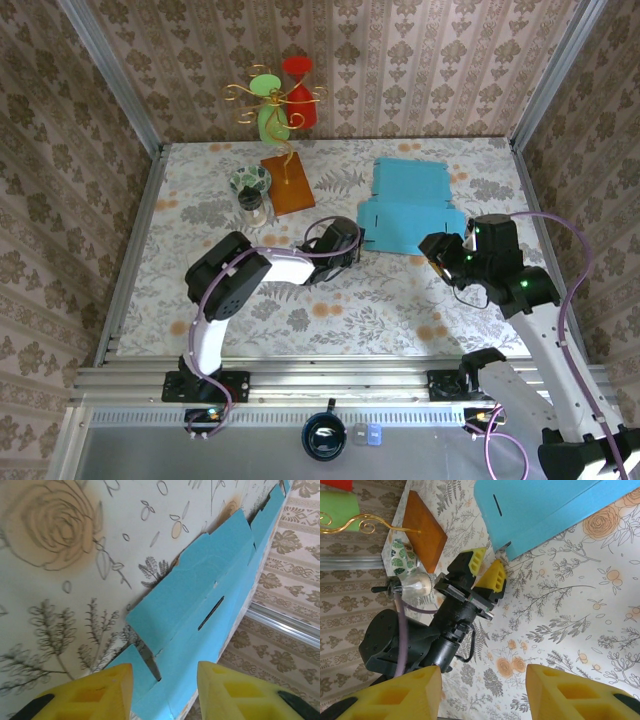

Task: Fold the paper box

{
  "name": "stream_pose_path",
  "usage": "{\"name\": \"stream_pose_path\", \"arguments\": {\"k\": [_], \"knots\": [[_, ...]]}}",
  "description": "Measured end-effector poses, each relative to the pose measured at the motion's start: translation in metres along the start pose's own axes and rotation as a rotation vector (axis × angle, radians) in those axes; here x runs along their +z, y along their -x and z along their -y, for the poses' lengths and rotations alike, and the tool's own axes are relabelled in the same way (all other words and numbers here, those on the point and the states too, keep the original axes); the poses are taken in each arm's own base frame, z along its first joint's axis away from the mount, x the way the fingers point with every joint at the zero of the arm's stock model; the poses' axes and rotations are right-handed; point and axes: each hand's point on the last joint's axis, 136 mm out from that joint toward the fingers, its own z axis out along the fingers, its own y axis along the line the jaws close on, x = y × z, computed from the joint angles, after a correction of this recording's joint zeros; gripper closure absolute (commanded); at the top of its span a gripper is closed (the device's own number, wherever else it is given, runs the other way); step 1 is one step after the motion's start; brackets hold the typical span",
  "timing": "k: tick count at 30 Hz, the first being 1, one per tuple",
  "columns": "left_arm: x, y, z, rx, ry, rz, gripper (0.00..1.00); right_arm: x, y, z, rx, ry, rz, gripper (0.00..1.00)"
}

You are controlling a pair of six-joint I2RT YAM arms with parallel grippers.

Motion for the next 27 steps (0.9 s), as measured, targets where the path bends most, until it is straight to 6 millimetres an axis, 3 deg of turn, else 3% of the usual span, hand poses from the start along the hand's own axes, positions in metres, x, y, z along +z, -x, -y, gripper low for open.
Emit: {"name": "stream_pose_path", "arguments": {"k": [14, 27], "knots": [[0.015, -0.002, 0.0, -0.047, -0.022, -0.005, 0.64, 0.004, -0.001, 0.002, 0.009, -0.004, -0.024, 0.5], [0.019, 0.003, 0.003, -0.051, -0.054, 0.02, 0.75, 0.004, -0.002, 0.002, 0.012, 0.005, -0.033, 0.5]]}}
